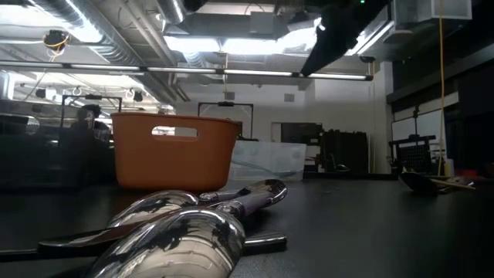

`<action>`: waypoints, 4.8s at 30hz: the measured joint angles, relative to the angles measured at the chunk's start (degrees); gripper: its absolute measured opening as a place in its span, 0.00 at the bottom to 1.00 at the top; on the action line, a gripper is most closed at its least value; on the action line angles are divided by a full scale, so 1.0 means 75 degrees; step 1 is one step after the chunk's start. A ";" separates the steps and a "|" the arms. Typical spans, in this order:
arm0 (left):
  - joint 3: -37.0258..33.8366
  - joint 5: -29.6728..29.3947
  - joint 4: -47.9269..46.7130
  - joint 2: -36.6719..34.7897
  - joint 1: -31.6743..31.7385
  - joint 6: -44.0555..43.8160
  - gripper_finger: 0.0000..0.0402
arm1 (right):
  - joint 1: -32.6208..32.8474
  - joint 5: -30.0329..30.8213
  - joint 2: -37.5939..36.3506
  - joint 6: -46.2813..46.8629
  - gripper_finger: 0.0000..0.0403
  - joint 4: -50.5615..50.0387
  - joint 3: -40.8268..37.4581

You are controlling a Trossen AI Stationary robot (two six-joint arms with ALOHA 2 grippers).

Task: Sort silverware by color (type)
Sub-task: Put the purple spoon into the orange bin

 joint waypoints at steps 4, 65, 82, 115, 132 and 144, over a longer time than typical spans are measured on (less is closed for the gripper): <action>0.0831 0.0520 -0.1807 0.0176 0.0214 0.0211 0.14 | 0.0000 0.0005 -0.0347 0.0670 0.27 0.0087 -0.0257; 0.1117 0.1508 -0.3217 0.3720 -0.0829 -0.6406 0.26 | 0.0000 -0.1177 -0.0381 0.0755 0.27 0.1256 -0.0260; 0.1120 0.1303 -0.3208 0.4020 -0.0815 -0.6350 0.24 | 0.0003 -0.1188 -0.0381 0.0760 0.27 0.1256 -0.0259; 0.1120 0.1244 -0.2977 0.4084 -0.0797 -0.6350 0.23 | 0.0003 -0.1177 -0.0378 0.0763 0.27 0.1250 -0.0259; 0.1147 0.1739 -0.3026 0.4492 -0.0788 -0.6418 0.23 | 0.0003 -0.1182 -0.0375 0.0760 0.27 0.1224 -0.0254; 0.1158 0.1964 -0.3469 0.4498 -0.0579 -0.6411 0.15 | 0.0003 -0.1171 -0.0375 0.0761 0.27 0.1227 -0.0254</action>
